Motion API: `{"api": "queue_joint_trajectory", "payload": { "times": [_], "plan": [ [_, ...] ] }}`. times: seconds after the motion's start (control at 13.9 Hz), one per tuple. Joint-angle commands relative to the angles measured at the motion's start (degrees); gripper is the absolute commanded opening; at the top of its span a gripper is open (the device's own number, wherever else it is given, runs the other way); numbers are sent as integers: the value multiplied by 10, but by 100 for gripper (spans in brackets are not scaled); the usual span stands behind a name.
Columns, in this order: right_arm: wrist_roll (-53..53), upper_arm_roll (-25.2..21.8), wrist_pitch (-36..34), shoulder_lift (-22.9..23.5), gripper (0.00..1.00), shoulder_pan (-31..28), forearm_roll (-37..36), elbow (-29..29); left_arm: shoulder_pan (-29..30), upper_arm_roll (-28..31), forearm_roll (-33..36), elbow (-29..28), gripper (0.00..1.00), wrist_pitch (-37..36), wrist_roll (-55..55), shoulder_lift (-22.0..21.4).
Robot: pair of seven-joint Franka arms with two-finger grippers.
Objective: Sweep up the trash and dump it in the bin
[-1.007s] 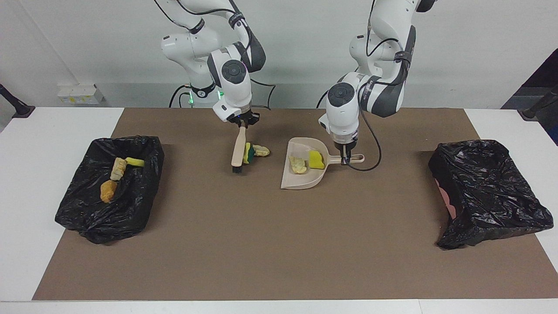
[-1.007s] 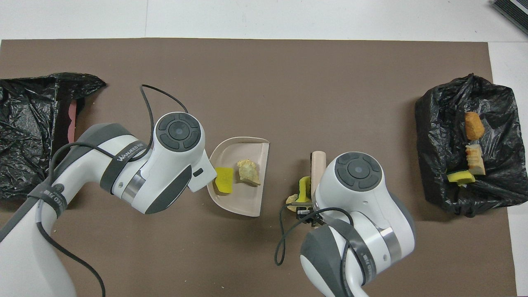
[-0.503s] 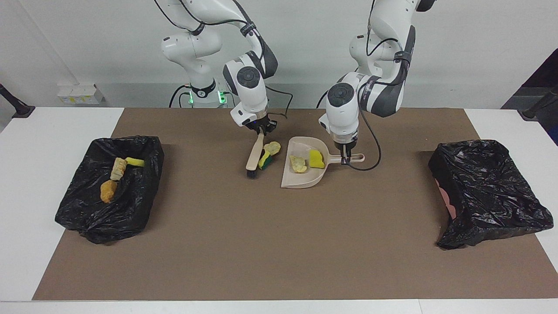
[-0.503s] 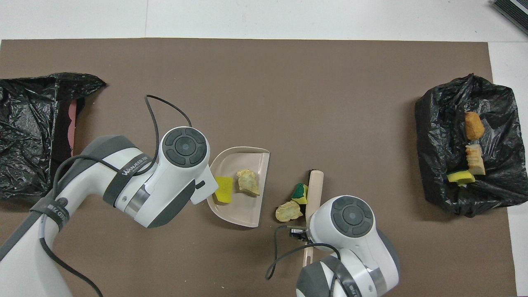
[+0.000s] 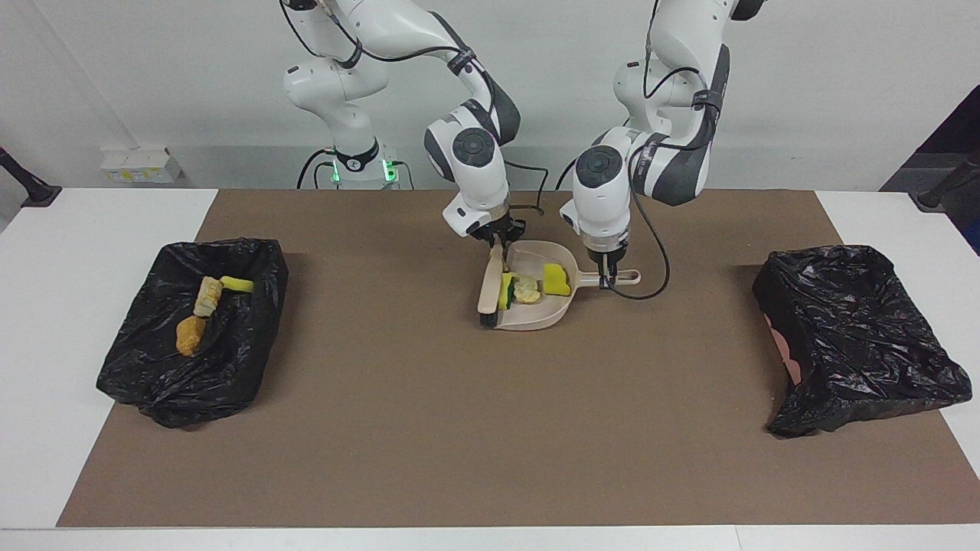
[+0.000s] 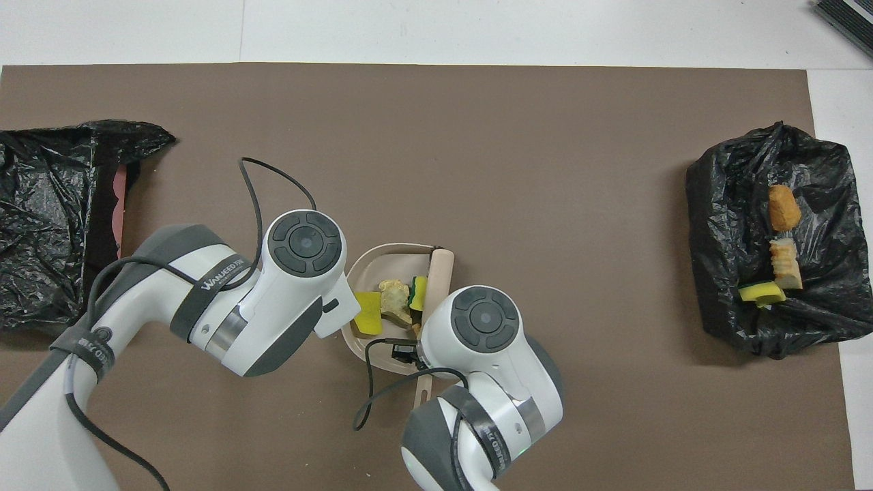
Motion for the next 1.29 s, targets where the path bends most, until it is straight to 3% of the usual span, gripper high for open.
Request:
{"api": "queue_joint_trajectory", "payload": {
  "times": [0.0,0.22,0.72,1.08,1.22],
  "plan": [
    [2,1,-39,18,0,9,11,42,-4,7,6,-21,0,2,6,-19],
    [-2,-3,-111,2,0,-15,5,40,-3,15,5,-21,0,-1,3,-19],
    [3,-2,-172,-44,0,-39,6,58,-6,54,-10,-13,0,1,17,-16],
    [-9,0,-164,-141,0,-19,6,-88,-12,123,-61,-8,0,-1,107,-47],
    [21,0,-156,-148,0,10,13,-119,-12,158,-67,-9,0,-2,141,-64]
  ]
}}
